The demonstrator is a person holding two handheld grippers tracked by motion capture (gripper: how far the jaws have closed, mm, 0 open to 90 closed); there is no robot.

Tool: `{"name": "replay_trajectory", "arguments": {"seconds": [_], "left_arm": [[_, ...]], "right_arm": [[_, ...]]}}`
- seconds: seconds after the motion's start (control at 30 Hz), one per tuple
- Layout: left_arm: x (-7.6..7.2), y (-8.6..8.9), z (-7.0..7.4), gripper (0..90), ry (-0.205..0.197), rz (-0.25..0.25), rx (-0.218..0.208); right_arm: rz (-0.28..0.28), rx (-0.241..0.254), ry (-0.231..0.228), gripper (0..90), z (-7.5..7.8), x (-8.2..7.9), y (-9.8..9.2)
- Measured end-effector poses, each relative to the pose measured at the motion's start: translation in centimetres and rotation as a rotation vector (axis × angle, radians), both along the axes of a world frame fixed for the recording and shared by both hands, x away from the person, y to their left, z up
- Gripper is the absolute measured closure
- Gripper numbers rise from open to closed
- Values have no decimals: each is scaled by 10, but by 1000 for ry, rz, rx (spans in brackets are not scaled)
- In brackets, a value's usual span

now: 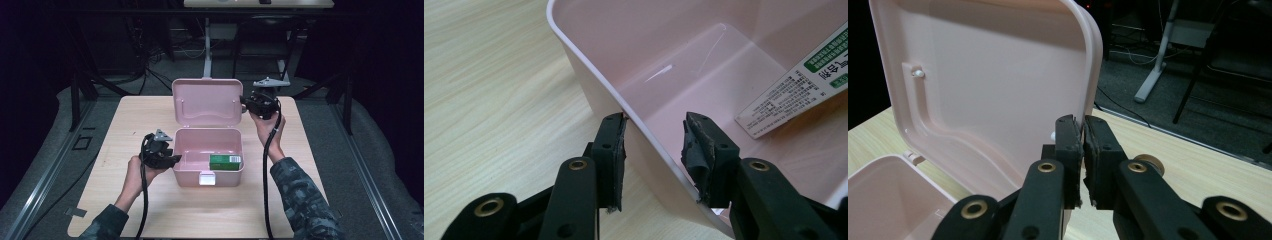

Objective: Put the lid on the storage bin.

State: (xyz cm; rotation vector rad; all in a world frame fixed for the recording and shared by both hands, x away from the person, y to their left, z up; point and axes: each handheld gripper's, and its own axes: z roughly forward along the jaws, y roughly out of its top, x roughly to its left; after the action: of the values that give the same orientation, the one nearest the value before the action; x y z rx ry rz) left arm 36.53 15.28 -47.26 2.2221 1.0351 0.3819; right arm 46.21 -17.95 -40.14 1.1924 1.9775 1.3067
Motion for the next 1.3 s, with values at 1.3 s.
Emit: {"name": "replay_trajectory", "arguments": {"seconds": [1.3], "left_arm": [[-1,-1,-1,609,-9,8,-2]], "right_arm": [[78,-6,-19,835,9,-51,-7]]}}
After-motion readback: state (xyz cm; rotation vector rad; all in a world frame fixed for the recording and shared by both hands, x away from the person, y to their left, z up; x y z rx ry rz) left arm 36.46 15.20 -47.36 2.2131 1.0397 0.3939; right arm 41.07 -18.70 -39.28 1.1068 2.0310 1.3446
